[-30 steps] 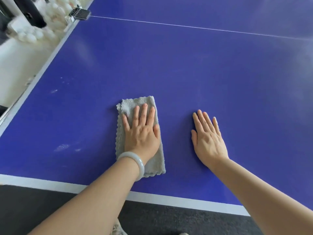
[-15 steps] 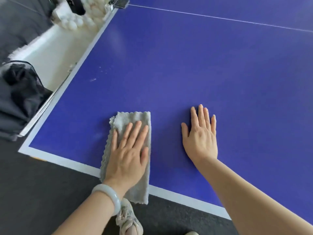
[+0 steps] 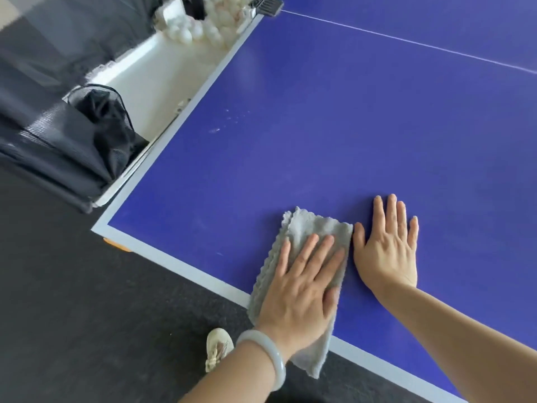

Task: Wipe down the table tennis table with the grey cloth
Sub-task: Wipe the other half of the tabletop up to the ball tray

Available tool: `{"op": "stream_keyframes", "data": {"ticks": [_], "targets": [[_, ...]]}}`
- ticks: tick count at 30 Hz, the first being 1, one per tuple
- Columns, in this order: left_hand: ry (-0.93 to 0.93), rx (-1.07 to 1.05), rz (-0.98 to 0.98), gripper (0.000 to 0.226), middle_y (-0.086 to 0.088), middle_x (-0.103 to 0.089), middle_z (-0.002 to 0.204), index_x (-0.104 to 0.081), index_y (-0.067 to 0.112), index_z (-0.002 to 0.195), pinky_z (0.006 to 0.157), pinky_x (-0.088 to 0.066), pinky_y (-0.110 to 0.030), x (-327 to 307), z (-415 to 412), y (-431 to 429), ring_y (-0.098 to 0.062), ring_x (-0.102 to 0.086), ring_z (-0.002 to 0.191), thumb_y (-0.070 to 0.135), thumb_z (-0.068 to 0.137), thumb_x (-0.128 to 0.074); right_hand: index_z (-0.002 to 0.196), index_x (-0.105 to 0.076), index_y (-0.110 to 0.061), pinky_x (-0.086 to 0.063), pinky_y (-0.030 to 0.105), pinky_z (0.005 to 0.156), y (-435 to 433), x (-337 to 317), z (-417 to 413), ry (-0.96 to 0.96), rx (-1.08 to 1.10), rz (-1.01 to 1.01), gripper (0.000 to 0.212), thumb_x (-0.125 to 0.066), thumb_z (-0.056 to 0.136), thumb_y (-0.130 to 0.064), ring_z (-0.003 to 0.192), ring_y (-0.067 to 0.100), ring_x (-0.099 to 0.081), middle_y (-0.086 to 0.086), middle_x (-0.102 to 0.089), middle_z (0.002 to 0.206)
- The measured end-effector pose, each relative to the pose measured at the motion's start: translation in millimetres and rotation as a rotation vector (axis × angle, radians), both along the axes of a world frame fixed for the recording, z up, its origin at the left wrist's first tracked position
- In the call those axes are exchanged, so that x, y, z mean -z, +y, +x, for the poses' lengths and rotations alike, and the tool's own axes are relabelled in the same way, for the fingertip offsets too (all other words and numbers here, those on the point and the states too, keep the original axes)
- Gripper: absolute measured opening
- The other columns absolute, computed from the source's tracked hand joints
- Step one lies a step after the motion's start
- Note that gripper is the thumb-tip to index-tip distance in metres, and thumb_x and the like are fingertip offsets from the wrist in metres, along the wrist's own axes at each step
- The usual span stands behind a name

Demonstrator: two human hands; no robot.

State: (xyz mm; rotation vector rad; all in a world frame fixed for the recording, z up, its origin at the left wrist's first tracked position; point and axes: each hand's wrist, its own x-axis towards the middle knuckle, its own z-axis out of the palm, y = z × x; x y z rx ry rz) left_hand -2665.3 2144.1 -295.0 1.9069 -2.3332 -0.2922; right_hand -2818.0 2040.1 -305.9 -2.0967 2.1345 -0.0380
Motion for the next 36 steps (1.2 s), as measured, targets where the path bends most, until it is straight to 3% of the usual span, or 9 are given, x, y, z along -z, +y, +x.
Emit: {"op": "stream_keyframes", "data": {"ticks": [6, 13, 17, 19, 22, 26, 28, 32, 36], "targets": [[-0.170, -0.298, 0.025, 0.059, 0.004, 0.003, 0.167, 0.000, 0.028, 0.159, 0.122, -0.006, -0.056, 5.9, 135.9, -10.9, -0.018, 0.005, 0.153, 0.046, 0.104, -0.007, 0.159, -0.002, -0.018, 0.012, 0.039, 0.123, 0.3, -2.9, 2.5, 0.014, 0.004, 0.005, 0.067, -0.015, 0.100, -0.047, 0.153, 0.017, 0.011, 0.002, 0.005, 0.167], [-0.156, -0.318, 0.029, 0.060, 0.003, 0.003, 0.167, -0.003, 0.026, 0.159, 0.122, -0.007, -0.056, 7.0, 130.6, -13.0, -0.020, 0.006, 0.153, 0.045, 0.102, -0.009, 0.159, -0.003, -0.010, 0.009, 0.045, 0.123, 3.6, -19.8, 15.3, 0.005, -0.002, 0.055, 0.064, -0.027, 0.105, -0.034, 0.153, 0.023, 0.011, 0.007, 0.007, 0.167], [-0.134, -0.325, 0.054, 0.062, 0.003, 0.003, 0.166, -0.003, 0.026, 0.159, 0.121, -0.009, -0.056, 2.1, 127.3, -13.9, -0.021, 0.005, 0.153, 0.045, 0.101, -0.014, 0.158, -0.010, -0.007, 0.014, 0.034, 0.122, 11.0, -25.1, 73.7, -0.096, -0.303, -0.025, 0.064, -0.040, 0.103, -0.022, 0.154, 0.020, 0.007, 0.007, 0.002, 0.166], [-0.127, -0.329, 0.057, 0.062, 0.002, 0.004, 0.167, -0.003, 0.025, 0.159, 0.121, -0.007, -0.056, 1.0, 126.9, -14.3, -0.021, 0.007, 0.153, 0.045, 0.101, -0.013, 0.158, -0.006, -0.009, 0.015, 0.033, 0.122, 10.2, -21.8, 117.6, -0.150, -0.328, 0.020, 0.062, -0.034, 0.104, -0.022, 0.153, 0.019, 0.010, 0.006, 0.006, 0.167], [-0.077, -0.344, 0.031, 0.060, 0.003, 0.000, 0.167, -0.009, 0.026, 0.159, 0.121, -0.006, -0.055, 0.6, 127.4, -15.4, -0.019, 0.006, 0.153, 0.045, 0.102, -0.015, 0.158, -0.002, -0.010, 0.014, 0.041, 0.122, 15.2, -14.4, 160.6, -0.118, -0.188, 0.027, 0.060, -0.022, 0.104, -0.025, 0.153, 0.019, 0.011, 0.005, 0.007, 0.167], [-0.048, -0.278, 0.024, 0.060, 0.003, -0.009, 0.166, -0.018, 0.025, 0.158, 0.121, -0.014, -0.057, 2.4, 146.9, -7.6, -0.019, -0.004, 0.153, 0.043, 0.102, -0.023, 0.159, -0.007, -0.010, 0.010, 0.042, 0.123, 19.3, -4.8, 163.6, -0.099, -0.145, -0.003, 0.061, -0.019, 0.102, -0.029, 0.153, 0.017, 0.009, 0.003, 0.004, 0.167], [-0.071, -0.394, 0.027, 0.061, 0.003, -0.011, 0.166, -0.019, 0.027, 0.158, 0.120, -0.014, -0.058, 3.3, 179.9, -4.1, -0.020, -0.007, 0.153, 0.044, 0.100, -0.025, 0.159, -0.008, -0.010, 0.010, 0.041, 0.123, 17.8, -1.4, 163.4, -0.085, -0.154, -0.015, 0.061, -0.020, 0.102, -0.029, 0.154, 0.017, 0.008, 0.002, 0.002, 0.167], [-0.166, -0.574, 0.072, 0.063, 0.002, -0.002, 0.166, -0.008, 0.028, 0.159, 0.121, -0.006, -0.056, 1.1, 249.5, -23.6, -0.022, 0.000, 0.153, 0.044, 0.099, -0.018, 0.158, -0.011, -0.009, 0.008, 0.043, 0.124, 18.2, -1.7, 167.6, -0.062, -0.139, -0.017, 0.060, -0.019, 0.102, -0.029, 0.154, 0.017, 0.006, 0.002, 0.000, 0.166], [-0.154, -0.621, 0.094, 0.062, -0.002, 0.006, 0.166, 0.003, 0.021, 0.159, 0.122, 0.000, -0.055, 0.6, 247.9, -47.2, -0.026, 0.007, 0.153, 0.040, 0.103, -0.016, 0.158, -0.012, -0.009, 0.011, 0.041, 0.123, 16.7, -2.1, 169.0, -0.045, -0.135, -0.014, 0.066, -0.012, 0.097, -0.034, 0.154, 0.018, 0.004, 0.004, -0.002, 0.167]]}}
